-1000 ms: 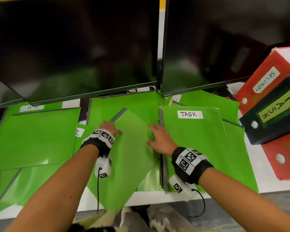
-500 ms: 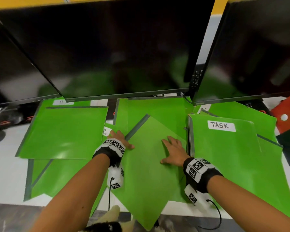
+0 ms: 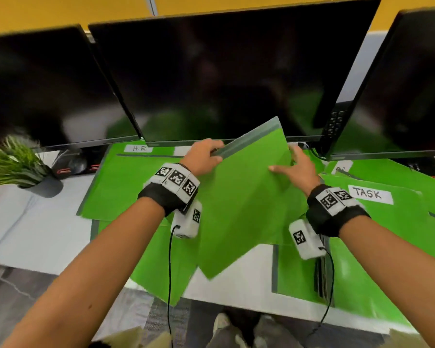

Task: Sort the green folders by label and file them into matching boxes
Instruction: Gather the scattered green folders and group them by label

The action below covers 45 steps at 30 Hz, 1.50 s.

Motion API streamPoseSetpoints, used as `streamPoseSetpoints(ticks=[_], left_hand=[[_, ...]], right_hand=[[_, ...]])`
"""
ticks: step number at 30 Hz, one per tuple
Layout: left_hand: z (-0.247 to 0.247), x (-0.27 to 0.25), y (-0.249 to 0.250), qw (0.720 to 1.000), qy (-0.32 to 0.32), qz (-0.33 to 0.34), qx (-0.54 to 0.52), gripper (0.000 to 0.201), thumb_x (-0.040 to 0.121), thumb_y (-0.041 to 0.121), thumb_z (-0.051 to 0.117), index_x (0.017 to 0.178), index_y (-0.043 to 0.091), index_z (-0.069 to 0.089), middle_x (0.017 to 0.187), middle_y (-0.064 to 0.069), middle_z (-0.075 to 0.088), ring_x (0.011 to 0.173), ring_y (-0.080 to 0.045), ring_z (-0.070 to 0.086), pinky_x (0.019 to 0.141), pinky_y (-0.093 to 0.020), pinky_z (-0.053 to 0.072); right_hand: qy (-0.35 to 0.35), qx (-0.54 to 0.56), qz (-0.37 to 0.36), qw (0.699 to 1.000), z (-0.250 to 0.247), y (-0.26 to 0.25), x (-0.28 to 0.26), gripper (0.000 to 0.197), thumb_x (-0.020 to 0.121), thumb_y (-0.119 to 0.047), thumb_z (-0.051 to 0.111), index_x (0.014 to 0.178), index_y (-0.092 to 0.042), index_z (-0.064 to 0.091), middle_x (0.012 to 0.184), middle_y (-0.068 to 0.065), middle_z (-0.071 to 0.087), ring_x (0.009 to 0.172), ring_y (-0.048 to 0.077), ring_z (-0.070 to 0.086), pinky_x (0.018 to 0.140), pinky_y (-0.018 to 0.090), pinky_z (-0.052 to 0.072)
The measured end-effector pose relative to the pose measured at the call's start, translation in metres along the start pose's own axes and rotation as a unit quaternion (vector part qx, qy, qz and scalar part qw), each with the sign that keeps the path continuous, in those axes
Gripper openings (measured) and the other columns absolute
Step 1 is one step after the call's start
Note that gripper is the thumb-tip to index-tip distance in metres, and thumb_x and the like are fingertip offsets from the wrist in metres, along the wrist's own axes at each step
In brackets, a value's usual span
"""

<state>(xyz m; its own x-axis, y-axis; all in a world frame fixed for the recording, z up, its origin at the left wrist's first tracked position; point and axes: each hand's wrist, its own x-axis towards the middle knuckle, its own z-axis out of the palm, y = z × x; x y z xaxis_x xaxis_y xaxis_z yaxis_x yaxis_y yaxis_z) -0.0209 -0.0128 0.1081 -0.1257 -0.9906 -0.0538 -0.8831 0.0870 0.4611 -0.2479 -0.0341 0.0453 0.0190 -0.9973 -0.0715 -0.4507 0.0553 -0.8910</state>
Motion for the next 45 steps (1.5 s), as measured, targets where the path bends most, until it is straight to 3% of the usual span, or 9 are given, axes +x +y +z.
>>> streamPoseSetpoints(ticks=[3,8,12,15,19,24,29,40,45], left_hand=[[-0.033,0.0,0.003,0.988,0.135,-0.024,0.068,0.023,0.09,0.026,0.056,0.11,0.016,0.064,0.105,-0.012,0.048,0.115,-0.032,0.045,0.095,-0.046,0.039],[-0.052,-0.013,0.001,0.953,0.3,-0.048,-0.006,0.034,0.093,0.043,0.045,0.093,0.017,0.067,0.091,-0.012,0.06,0.094,-0.027,0.056,0.084,-0.037,0.04],[-0.04,-0.019,-0.01,0.937,0.206,-0.129,-0.253,0.046,0.098,0.048,0.027,0.077,0.014,0.049,0.076,-0.007,0.057,0.066,-0.018,0.055,0.07,-0.031,0.045],[-0.021,-0.026,-0.031,0.868,0.089,-0.201,-0.446,0.02,0.098,0.027,0.043,0.109,0.01,0.046,0.095,-0.013,0.056,0.07,-0.019,0.059,0.071,-0.034,0.051],[0.017,-0.043,-0.066,0.833,0.077,-0.319,-0.445,0.08,0.089,-0.01,0.048,0.146,0.02,0.002,0.094,-0.017,0.052,0.062,-0.02,0.049,0.044,-0.022,0.052],[0.065,-0.07,-0.104,0.885,0.049,-0.35,-0.304,0.065,0.089,-0.005,0.049,0.143,0.006,0.014,0.125,-0.028,0.05,0.1,-0.038,0.057,0.088,-0.049,0.051],[0.082,-0.083,-0.118,0.863,0.023,-0.345,-0.368,0.044,0.094,-0.006,0.038,0.137,0.002,0.031,0.076,-0.007,0.044,0.066,-0.023,0.043,0.065,-0.039,0.044],[0.08,-0.058,-0.03,0.85,-0.037,-0.253,-0.461,0.044,0.095,-0.01,0.032,0.137,0.001,0.035,0.126,-0.01,0.052,0.1,-0.027,0.054,0.087,-0.035,0.045],[0.118,-0.025,0.014,0.889,-0.071,-0.282,-0.352,0.009,0.091,0.005,0.053,0.09,0.002,0.044,0.07,-0.007,0.042,0.072,-0.024,0.045,0.067,-0.036,0.043]], right_hand=[[0.058,0.099,-0.122,0.986,-0.016,-0.041,0.003,0.017,0.082,-0.002,0.064,0.099,-0.002,0.064,0.102,0.013,0.067,0.069,-0.012,0.059,0.071,0.011,0.05],[0.137,0.127,-0.23,0.955,-0.021,-0.071,-0.009,0.017,0.078,-0.02,0.066,0.067,-0.027,0.055,0.072,0.002,0.058,0.071,0.013,0.05,0.069,0.029,0.041],[0.137,0.04,-0.297,0.944,-0.004,-0.071,-0.037,0.009,0.076,-0.013,0.07,0.073,-0.013,0.062,0.068,-0.006,0.057,0.064,-0.009,0.048,0.065,0.011,0.038],[-0.006,-0.059,-0.284,0.957,0.026,-0.05,-0.068,0.009,0.075,-0.007,0.072,0.084,-0.004,0.07,0.088,0.009,0.07,0.081,0.002,0.057,0.083,0.013,0.044],[-0.215,-0.163,-0.172,0.947,0.062,-0.01,-0.096,0.047,0.075,-0.025,0.075,0.119,-0.017,0.061,0.131,0.002,0.057,0.122,0.014,0.049,0.107,0.017,0.03],[-0.329,-0.291,-0.099,0.893,0.085,0.028,-0.103,0.064,0.079,-0.043,0.067,0.136,-0.029,0.044,0.15,-0.006,0.033,0.14,0.014,0.027,0.116,0.041,0.013],[-0.241,-0.272,-0.018,0.931,0.079,0.046,-0.085,0.059,0.086,-0.036,0.062,0.139,-0.022,0.04,0.153,0.003,0.027,0.141,0.02,0.024,0.116,0.045,0.019],[-0.004,-0.115,0.105,0.988,-0.025,0.032,-0.066,0.071,0.09,-0.01,0.056,0.149,-0.015,0.017,0.153,0.013,0.021,0.141,0.03,0.022,0.117,0.041,0.021],[0.065,-0.111,0.131,0.983,-0.094,0.051,-0.068,0.058,0.088,-0.01,0.059,0.141,-0.008,0.036,0.139,0.018,0.043,0.119,0.026,0.048,0.1,0.033,0.04]])
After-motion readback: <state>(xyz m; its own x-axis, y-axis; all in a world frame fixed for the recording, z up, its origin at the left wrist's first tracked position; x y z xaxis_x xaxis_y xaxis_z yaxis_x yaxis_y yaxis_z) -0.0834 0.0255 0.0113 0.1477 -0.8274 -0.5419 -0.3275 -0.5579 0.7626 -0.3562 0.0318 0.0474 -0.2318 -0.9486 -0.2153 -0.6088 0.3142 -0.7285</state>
